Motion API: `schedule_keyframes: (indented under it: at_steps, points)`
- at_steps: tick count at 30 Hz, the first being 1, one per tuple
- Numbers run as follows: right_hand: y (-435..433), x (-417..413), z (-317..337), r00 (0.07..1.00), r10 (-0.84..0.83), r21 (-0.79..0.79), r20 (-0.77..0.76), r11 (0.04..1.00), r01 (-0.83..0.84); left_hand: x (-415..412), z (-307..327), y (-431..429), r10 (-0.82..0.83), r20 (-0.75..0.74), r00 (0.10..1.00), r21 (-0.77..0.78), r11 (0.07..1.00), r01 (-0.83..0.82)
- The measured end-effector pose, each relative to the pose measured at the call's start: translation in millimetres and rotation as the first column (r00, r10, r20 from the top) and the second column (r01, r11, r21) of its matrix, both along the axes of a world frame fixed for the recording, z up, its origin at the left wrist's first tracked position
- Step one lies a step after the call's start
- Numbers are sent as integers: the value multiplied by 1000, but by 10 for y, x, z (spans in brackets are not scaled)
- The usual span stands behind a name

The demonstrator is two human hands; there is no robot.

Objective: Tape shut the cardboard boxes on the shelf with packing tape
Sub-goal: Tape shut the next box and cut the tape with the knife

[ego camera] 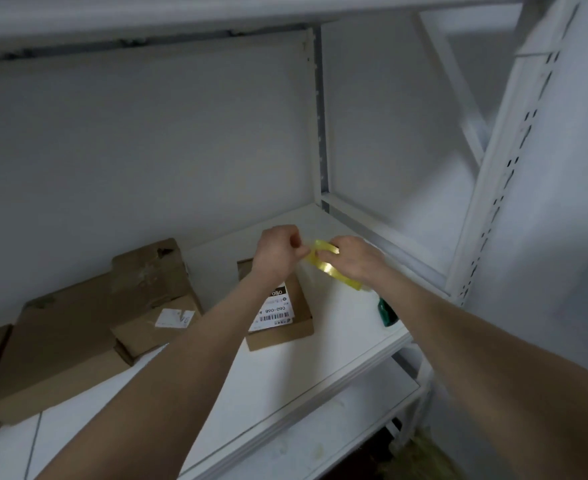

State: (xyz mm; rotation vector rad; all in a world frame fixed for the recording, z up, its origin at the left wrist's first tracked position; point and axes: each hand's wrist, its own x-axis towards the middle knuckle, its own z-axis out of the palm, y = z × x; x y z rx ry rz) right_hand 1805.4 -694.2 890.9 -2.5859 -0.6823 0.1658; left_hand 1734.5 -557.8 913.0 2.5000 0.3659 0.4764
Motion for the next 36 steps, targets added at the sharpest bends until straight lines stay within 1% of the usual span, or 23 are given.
schedule_keyframes:
  at_steps: [2,3,4,6,9,11,13,14,16,17,19,21,24,26,29,31,34,36]
  points:
    - [-25,-5,55,1000,8,37,-28,999,-7,-58,91,37,9,21,1000,-99,995,-7]
    - [-29,-20,84,999,14,74,-44,997,-11,-90,126,47,21,21,1000,-178,984,-17]
    - [-27,-42,114,998,19,113,-55,994,-13,-124,162,49,35,16,999,-292,956,-29]
    - [-6,-92,163,998,34,174,-57,985,-24,-191,225,51,48,7,999,-511,859,-38]
    - [32,-146,250,997,64,200,-45,978,-54,-259,281,127,69,-23,997,-659,749,-67]
    - [36,-177,333,992,90,240,-93,969,-65,-301,309,189,50,-59,997,-691,719,-77]
    - [9,-218,440,971,115,327,-210,944,-41,-336,337,235,39,-43,998,-713,699,-58]
    - [-7,-236,478,945,141,377,-296,926,-20,-350,361,262,62,-26,998,-728,683,-61]
    - [-24,-261,508,863,223,482,-454,875,28,-368,410,314,117,4,993,-754,653,-74]
    - [-21,-264,513,833,255,536,-491,842,58,-370,427,333,139,3,990,-764,639,-88]
    - [8,-247,526,827,256,591,-501,799,110,-377,445,356,177,-4,984,-766,632,-117]
    - [56,-227,545,843,211,580,-494,803,139,-366,449,389,204,1,979,-760,637,-132]
    - [112,-200,529,843,157,512,-515,845,156,-347,441,485,252,-5,968,-773,612,-163]
    - [157,-190,471,794,141,455,-591,871,184,-365,350,566,272,-52,961,-753,621,-217]
    - [219,-187,355,717,115,392,-687,890,233,-422,100,664,251,-136,958,-709,651,-271]
    - [248,-173,259,670,134,392,-730,885,250,-462,-53,681,274,-152,950,-687,661,-301]
    - [315,-117,141,602,173,395,-780,882,258,-440,-233,731,329,-128,936,-739,598,-312]
    - [356,-66,74,572,168,376,-803,887,268,-418,-297,740,317,-160,935,-767,556,-320]
